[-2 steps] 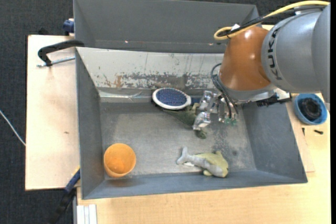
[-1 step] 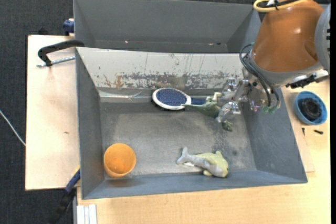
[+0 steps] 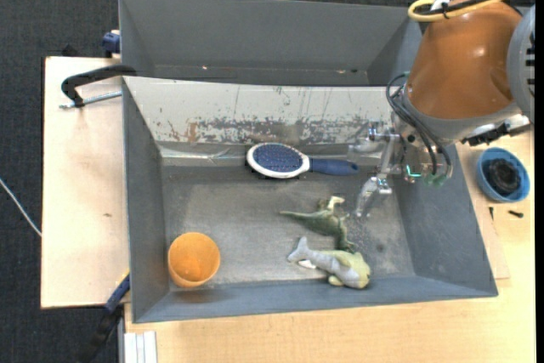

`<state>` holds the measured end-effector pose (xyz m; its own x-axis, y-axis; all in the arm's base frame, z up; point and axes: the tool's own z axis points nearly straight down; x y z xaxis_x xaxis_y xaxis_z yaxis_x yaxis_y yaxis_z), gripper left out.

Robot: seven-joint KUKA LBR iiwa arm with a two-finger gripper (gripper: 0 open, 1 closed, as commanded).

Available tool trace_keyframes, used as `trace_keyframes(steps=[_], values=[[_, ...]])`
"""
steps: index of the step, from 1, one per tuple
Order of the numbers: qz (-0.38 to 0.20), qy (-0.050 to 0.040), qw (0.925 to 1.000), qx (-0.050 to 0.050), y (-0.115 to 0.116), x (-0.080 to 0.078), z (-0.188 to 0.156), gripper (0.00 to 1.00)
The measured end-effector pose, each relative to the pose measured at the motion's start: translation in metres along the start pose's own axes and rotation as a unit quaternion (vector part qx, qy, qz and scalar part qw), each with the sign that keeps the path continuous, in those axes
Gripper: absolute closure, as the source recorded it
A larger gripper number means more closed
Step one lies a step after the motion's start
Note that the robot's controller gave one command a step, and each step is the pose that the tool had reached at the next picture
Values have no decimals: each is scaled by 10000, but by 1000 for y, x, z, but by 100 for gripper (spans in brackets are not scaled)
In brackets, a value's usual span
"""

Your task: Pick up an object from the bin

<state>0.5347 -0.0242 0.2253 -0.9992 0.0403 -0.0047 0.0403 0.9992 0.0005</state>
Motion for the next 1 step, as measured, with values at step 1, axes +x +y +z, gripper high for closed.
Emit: trace_keyframes(steps=[1], values=[[-1022,-13,9948,-8,11,4,154,0]])
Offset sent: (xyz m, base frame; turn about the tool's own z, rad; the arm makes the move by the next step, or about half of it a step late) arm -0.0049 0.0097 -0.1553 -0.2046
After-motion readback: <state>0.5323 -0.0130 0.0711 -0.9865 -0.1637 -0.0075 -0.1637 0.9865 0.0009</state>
